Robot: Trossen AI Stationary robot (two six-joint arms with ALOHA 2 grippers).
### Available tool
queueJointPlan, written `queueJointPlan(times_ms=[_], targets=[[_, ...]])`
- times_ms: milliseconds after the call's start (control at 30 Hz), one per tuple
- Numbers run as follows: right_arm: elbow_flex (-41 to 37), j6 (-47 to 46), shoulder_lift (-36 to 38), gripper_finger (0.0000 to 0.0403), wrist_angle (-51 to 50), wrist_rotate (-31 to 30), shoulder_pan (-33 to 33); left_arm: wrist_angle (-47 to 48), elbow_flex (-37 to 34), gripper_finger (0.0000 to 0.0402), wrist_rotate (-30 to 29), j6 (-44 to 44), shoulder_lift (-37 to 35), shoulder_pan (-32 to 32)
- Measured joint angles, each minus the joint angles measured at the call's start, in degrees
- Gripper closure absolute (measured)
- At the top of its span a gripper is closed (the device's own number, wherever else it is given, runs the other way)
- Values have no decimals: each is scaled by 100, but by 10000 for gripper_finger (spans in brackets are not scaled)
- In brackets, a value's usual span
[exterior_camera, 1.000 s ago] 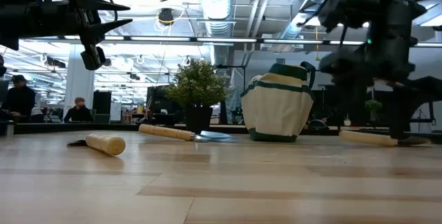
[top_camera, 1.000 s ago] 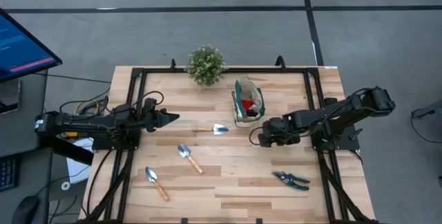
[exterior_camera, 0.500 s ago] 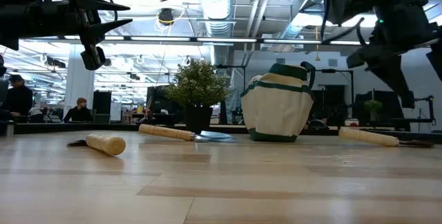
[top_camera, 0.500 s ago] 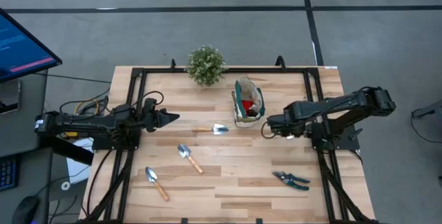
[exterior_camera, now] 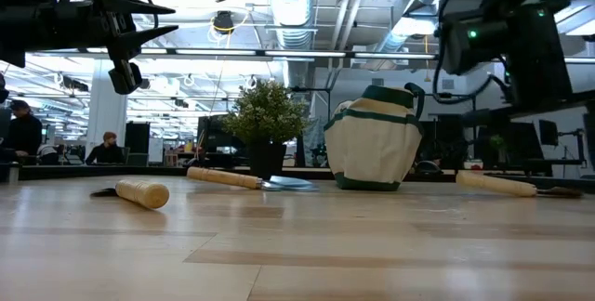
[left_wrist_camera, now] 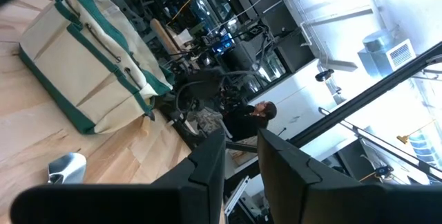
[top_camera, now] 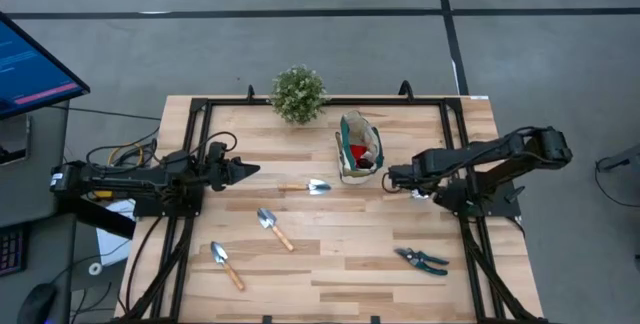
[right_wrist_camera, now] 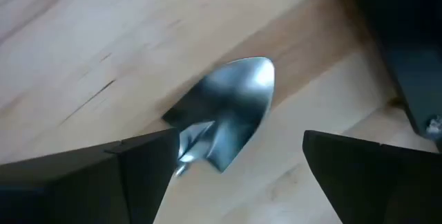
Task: Pick & Place Garden tools in Gardening bag
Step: Put the brown trowel into the white gardening bag
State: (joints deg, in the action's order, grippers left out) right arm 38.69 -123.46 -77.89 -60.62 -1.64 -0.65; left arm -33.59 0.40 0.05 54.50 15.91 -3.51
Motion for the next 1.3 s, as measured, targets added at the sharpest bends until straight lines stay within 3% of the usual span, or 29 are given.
queueJointPlan(times_ms=[267, 633, 733, 1000, 1300], targets=[[-53, -362, 0, 101, 56, -134, 265, -25, 0, 316, 0, -2, 1, 0], [-419, -1153, -22, 101, 1139, -145, 339, -37, 0, 316, 0, 0, 0, 1], [-436, -1150, -22, 101, 1094, -498, 333, -61, 0, 316, 0, 0, 0, 2], [-436, -431, -17, 101, 1413, -1027, -200, -73, 0, 316, -1, -12, -1, 1], [-436, 753, -17, 101, 1843, -1029, -897, -75, 0, 316, -37, -21, 1, 2]])
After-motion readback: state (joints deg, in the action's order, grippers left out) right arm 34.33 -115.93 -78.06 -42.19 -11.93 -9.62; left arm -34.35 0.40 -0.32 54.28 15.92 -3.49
